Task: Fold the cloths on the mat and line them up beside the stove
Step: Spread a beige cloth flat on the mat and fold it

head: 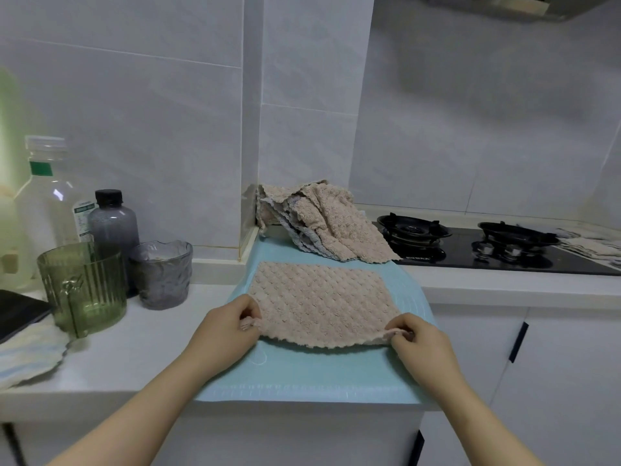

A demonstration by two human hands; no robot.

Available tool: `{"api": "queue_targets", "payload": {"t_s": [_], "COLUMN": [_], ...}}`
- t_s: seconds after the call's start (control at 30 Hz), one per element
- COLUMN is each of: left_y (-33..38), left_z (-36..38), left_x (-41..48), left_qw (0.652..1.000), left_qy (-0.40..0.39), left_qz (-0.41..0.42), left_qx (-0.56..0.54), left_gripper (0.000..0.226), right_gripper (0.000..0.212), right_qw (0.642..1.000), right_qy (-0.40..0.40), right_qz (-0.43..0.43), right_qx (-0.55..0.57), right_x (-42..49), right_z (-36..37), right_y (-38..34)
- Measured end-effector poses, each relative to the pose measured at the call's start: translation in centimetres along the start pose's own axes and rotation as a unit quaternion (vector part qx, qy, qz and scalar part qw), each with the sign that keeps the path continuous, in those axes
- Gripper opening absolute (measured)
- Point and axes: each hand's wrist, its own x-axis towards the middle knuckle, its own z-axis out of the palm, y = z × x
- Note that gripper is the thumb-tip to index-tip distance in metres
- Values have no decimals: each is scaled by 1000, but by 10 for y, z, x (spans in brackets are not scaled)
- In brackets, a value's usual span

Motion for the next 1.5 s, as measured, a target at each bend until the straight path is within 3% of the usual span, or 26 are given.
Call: {"api": "queue_targets", "payload": {"t_s": [0.2,0.3,0.4,0.6,0.87,0.97,1.13,1.23,1.5], "left_y": [-4,-4,1,12,31,35,43,39,32], "left_z": [-7,-10,-10,-21,-37,-53,-77,-83,-52], "left_x": [-1,-9,-14,-30,-64,-68,-63,-54,-5], "left_qw": [1000,995,982,973,998,997,977,971,967], "left_qy": [-19,-41,-17,22,-25,-70,-127,-88,-17], "left_qz": [7,40,59,100,34,27,-66,-109,-186], "left_qx": [14,87,177,205,56,26,-160,-195,-175], "left_gripper": [17,22,25,25,6,13,18,4,8], "right_gripper": [28,26,25,26,22,26,12,11,16], "right_qw": [999,998,996,987,991,995,990,985,982], "right_qy": [-22,-31,-39,-64,-97,-71,-8,25,56], "right_qz": [-5,-8,-5,-39,-60,-67,-39,-28,45], "right_qx": [-39,-59,-76,-139,-73,-14,138,169,177], "right_x": [-4,-11,-18,-42,-78,-83,-83,-73,-8], "right_z": [-2,-7,-11,-22,-51,-63,-76,-71,-33], "right_y": [1,2,1,-4,-6,-11,-19,-22,-12]}}
